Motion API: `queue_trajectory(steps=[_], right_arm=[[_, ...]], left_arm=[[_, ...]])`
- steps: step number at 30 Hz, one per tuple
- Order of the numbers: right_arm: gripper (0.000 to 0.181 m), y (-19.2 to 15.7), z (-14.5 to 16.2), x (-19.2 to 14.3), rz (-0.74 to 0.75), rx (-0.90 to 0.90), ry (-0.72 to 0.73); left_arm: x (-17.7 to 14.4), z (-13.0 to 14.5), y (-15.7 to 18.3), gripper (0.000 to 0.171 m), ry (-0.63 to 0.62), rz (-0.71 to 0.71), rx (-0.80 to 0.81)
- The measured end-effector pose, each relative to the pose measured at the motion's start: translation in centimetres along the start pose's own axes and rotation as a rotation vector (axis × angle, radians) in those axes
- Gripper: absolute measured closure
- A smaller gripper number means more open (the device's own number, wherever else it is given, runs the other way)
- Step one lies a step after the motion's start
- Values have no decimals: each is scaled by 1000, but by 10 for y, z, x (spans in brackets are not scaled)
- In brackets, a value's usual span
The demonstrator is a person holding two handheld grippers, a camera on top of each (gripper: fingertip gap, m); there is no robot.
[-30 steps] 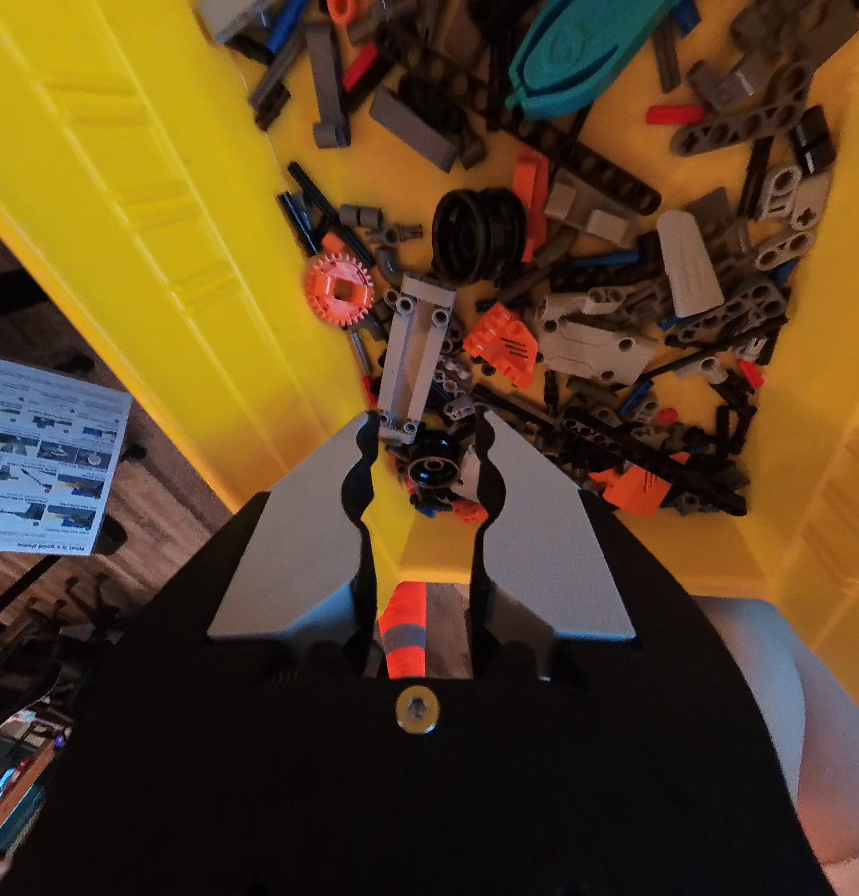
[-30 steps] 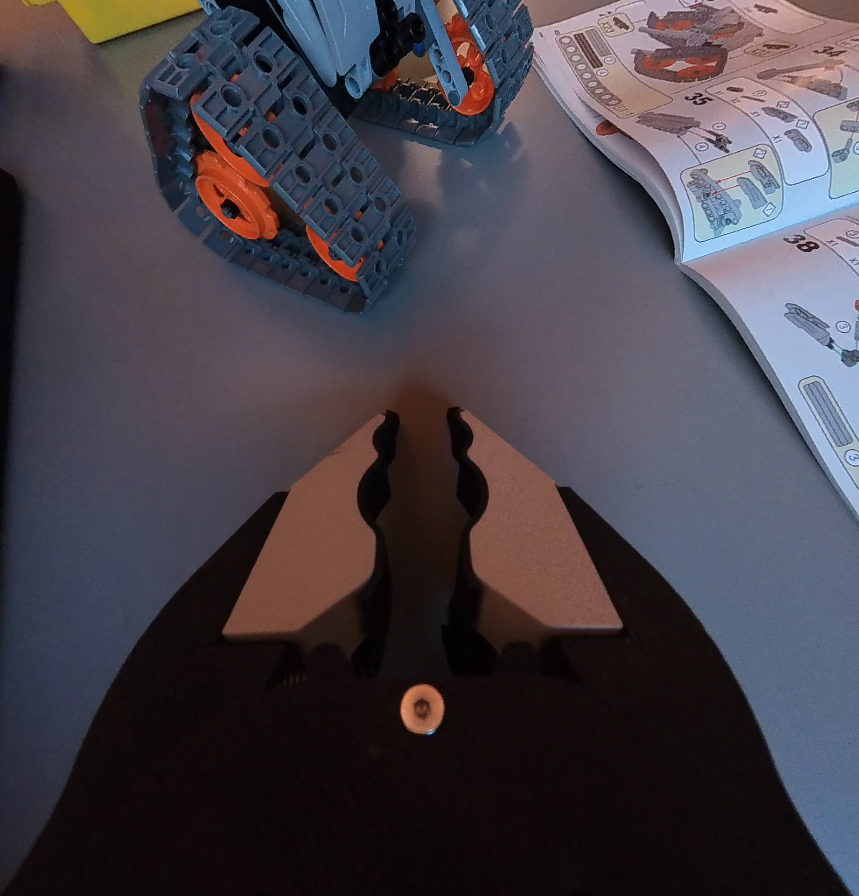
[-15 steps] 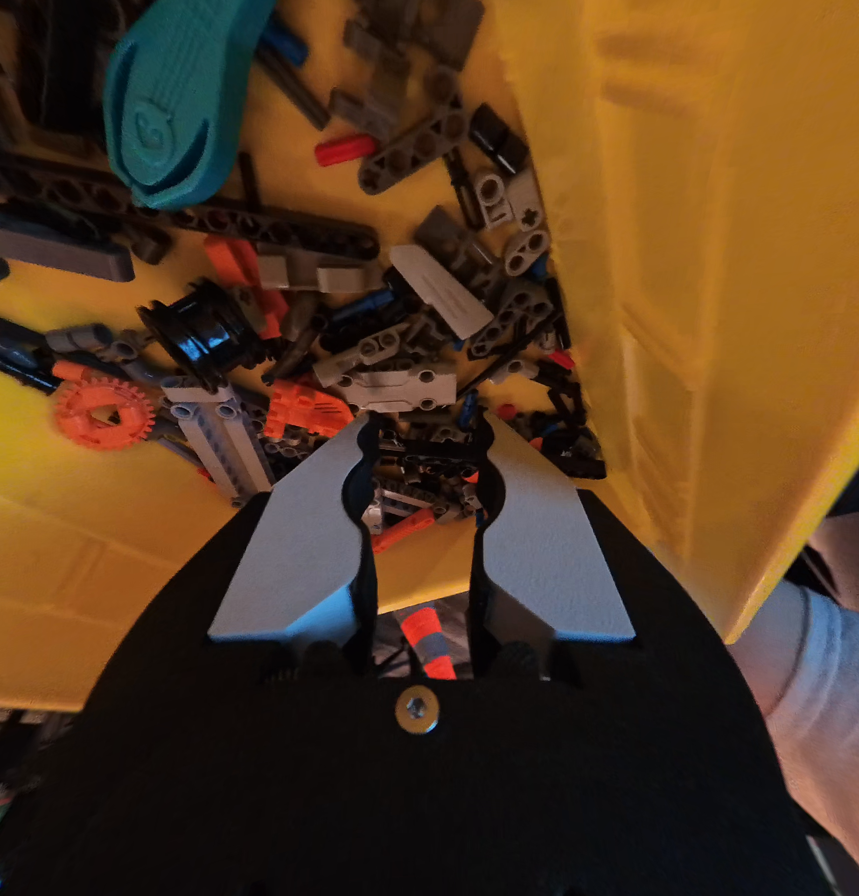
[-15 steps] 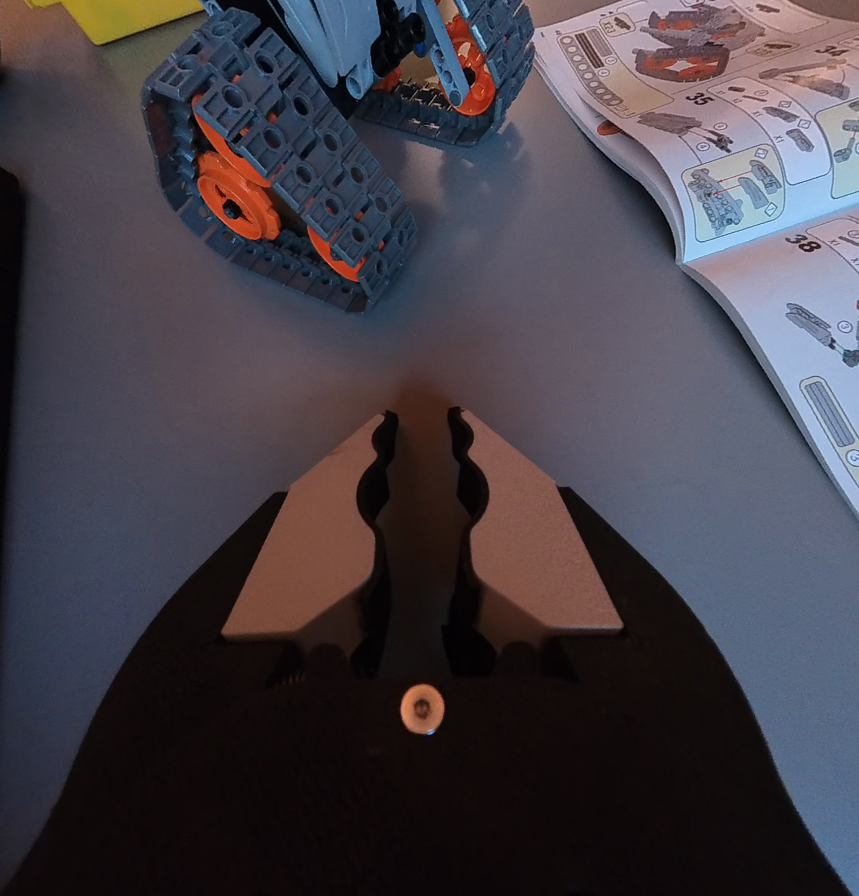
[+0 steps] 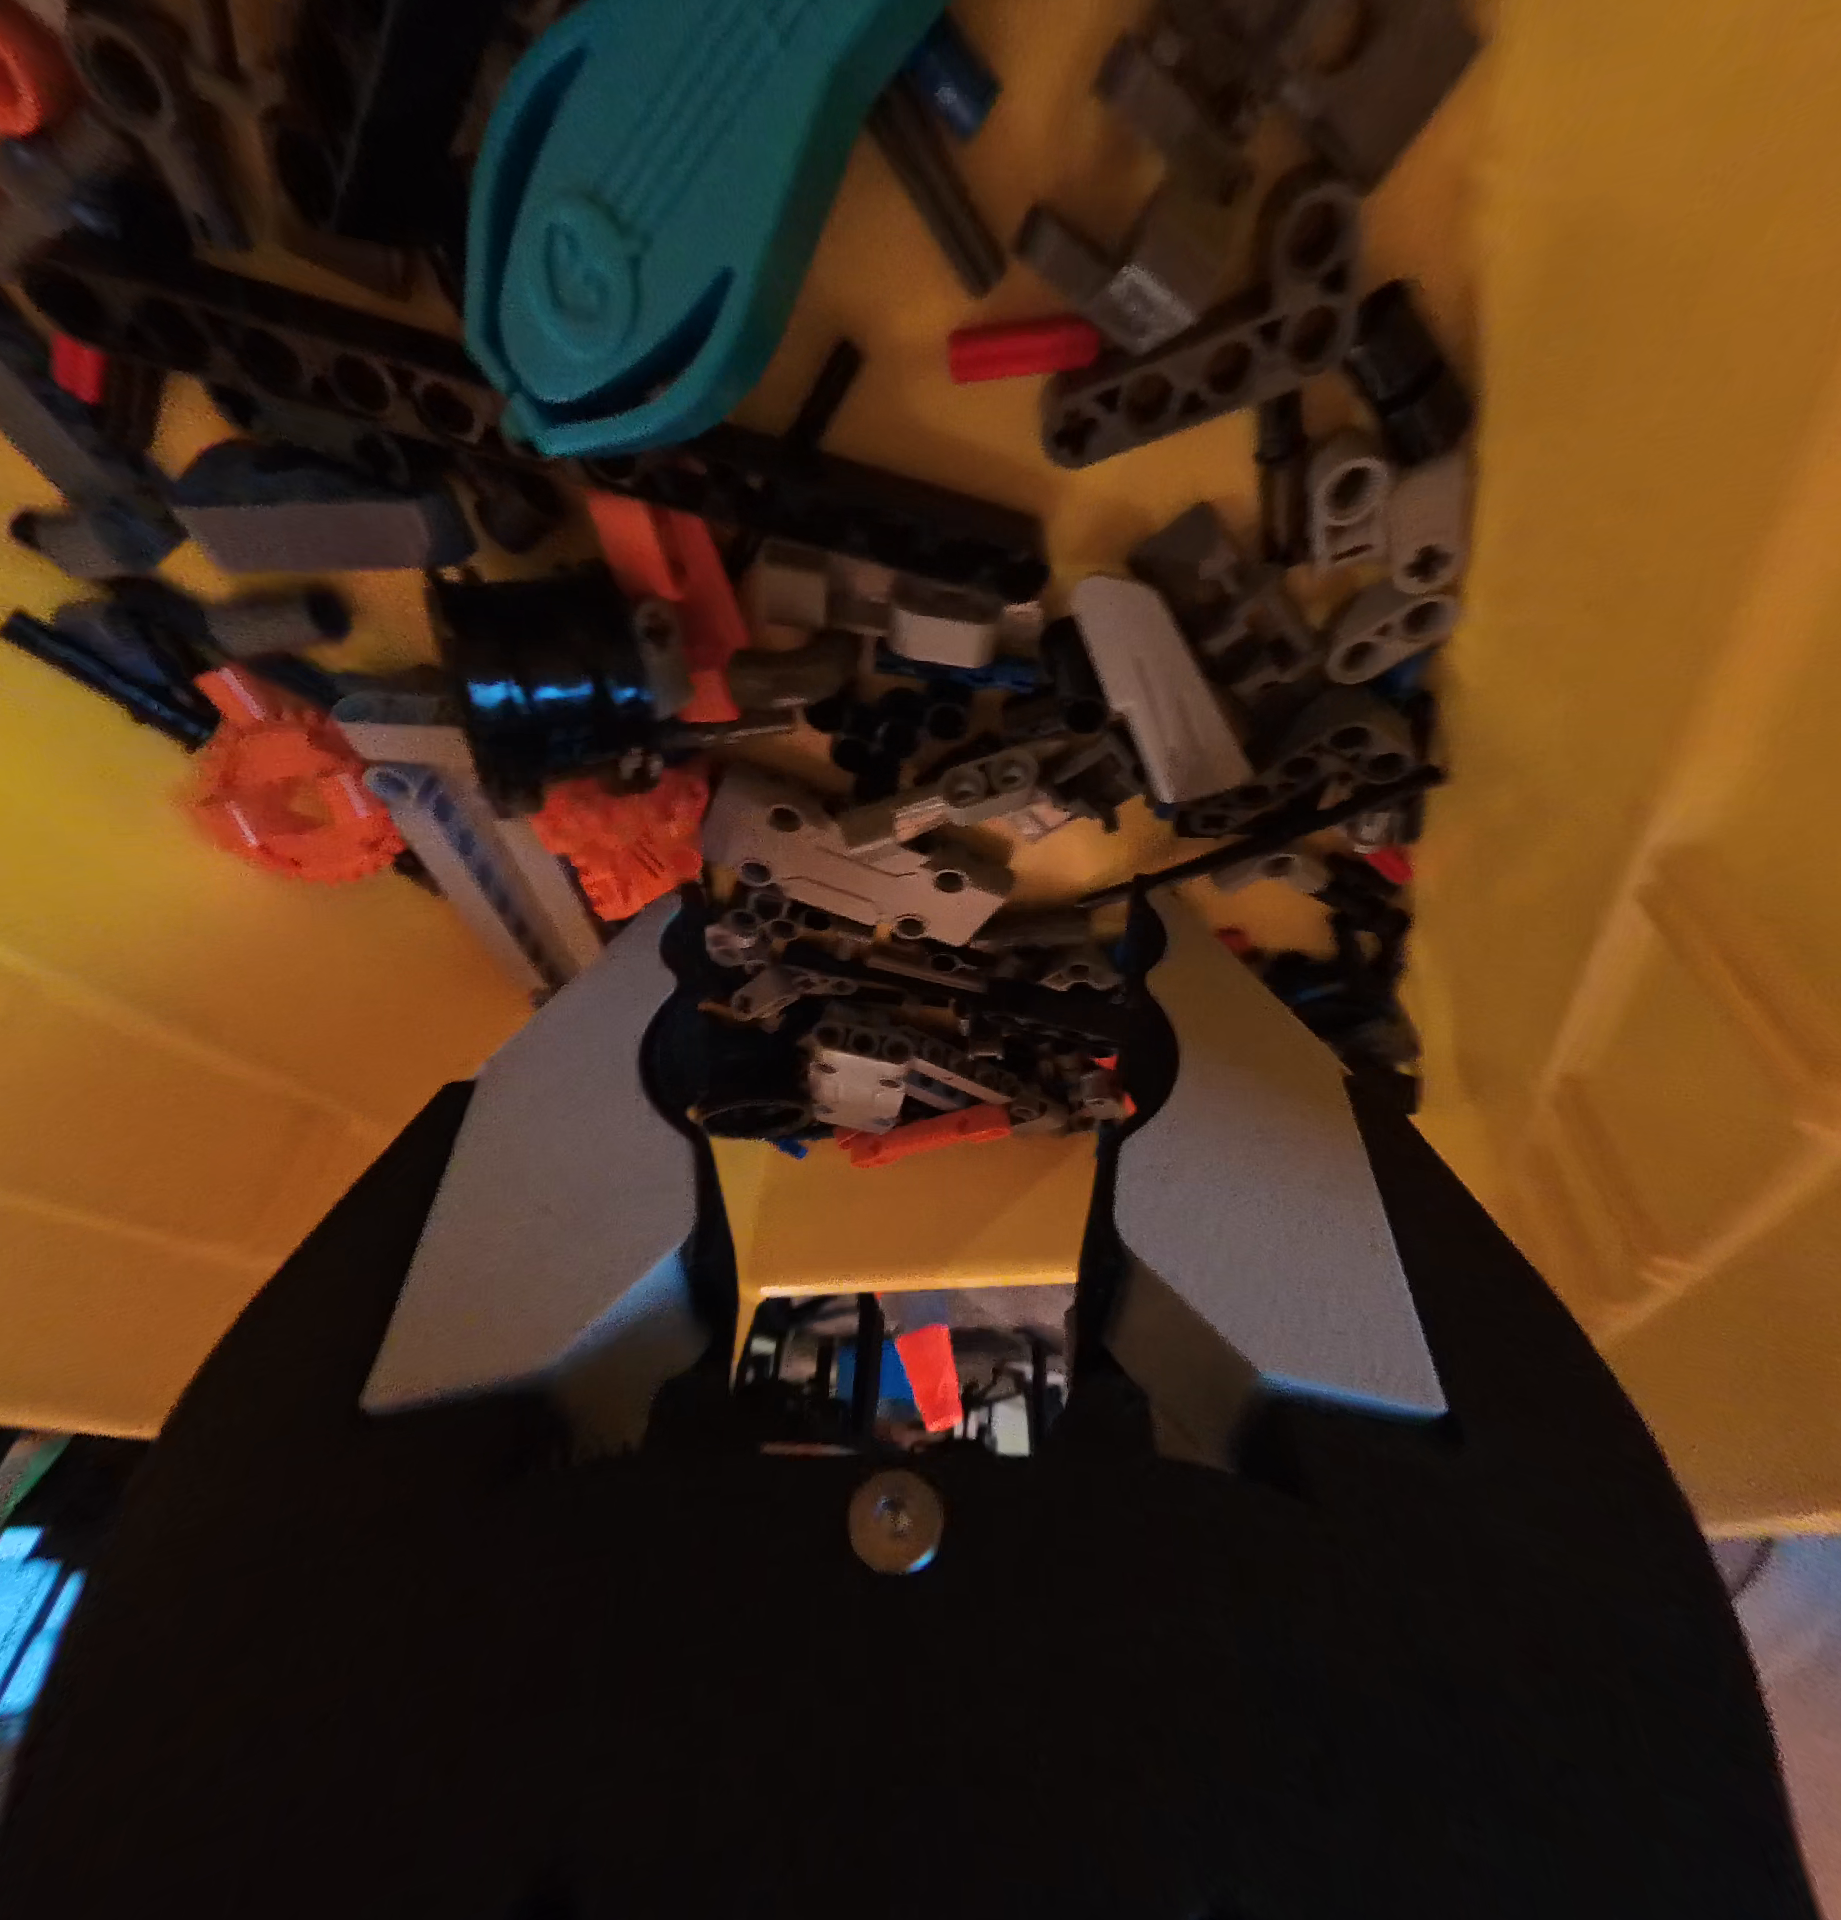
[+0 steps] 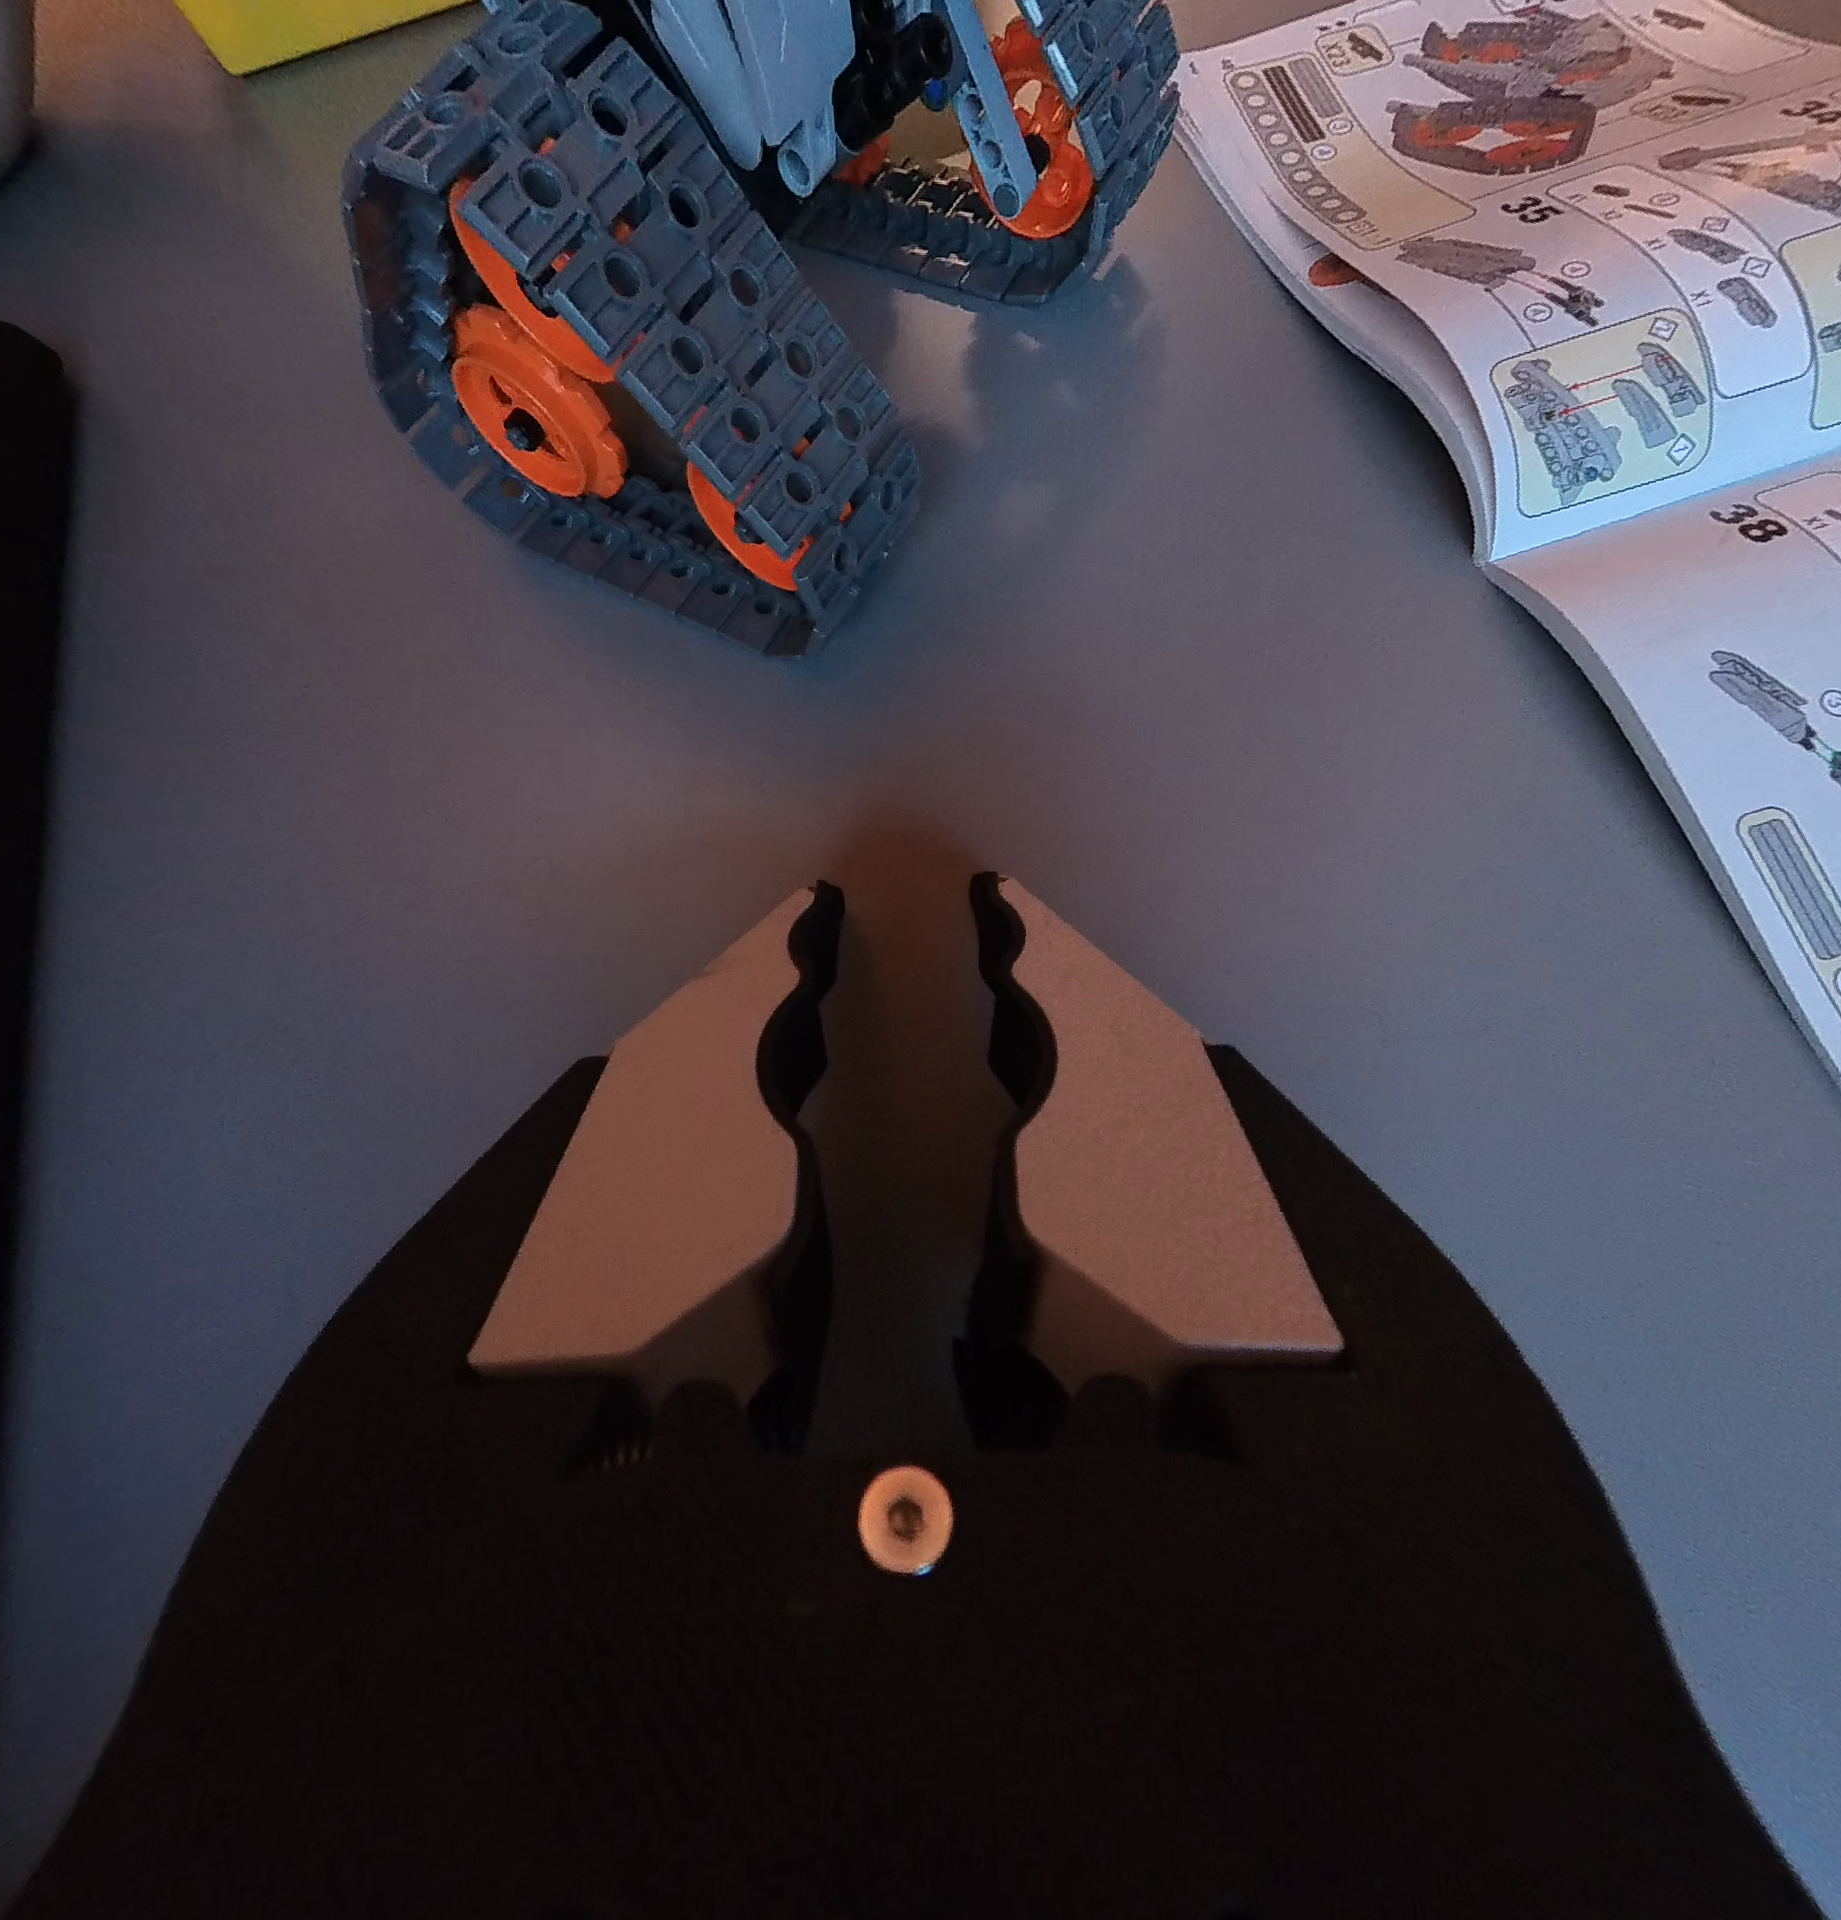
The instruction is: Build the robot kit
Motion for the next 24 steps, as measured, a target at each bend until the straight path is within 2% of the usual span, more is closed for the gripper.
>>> queue_trajectory(steps=[2, 4, 6, 10, 13, 14, 15, 18, 20, 22, 24], right_arm=[[154, 0, 0, 0, 0, -1, 0], [154, 0, 0, 0, 2, -3, -1], [154, 0, 0, 0, 1, 1, 0], [154, 1, 0, -1, -8, 15, 4], [154, 1, 0, -1, -6, 13, 3], [154, 0, 0, -1, -5, 9, 2], [154, 0, 0, -1, -3, 6, 1], [155, 1, 0, -1, -5, 14, 3], [156, 2, 0, -1, -16, 35, 8], [157, 3, 0, -2, -28, 58, 13], [158, 5, -1, -2, -38, 78, 17]], left_arm=[[6, 2, -4, 106, -56, -5, -28], [8, 1, -4, 112, -71, 45, -69], [8, 0, 1, 126, -77, 76, -67], [6, -3, 6, 129, -67, 9, 71], [5, 1, 8, 130, -54, 40, 87], [4, 3, 6, 147, -51, 50, 79], [2, 5, 3, 156, -38, 55, 62], [-5, 11, -3, 157, 41, 95, 9], [-9, 17, -7, 170, 61, 85, -9], [-11, 20, -9, 162, 82, 65, -10], [-14, 18, -11, 165, 112, 64, -9]])
Point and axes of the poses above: each gripper's, where its closed fingertips meet, x out along the fingers, z out of its underside, y = z × x across the jaws, the point moved 6 cm from there along -x, back along the fingers, and after that the axes turned 2 degrees about z, right-handed, at the moved point
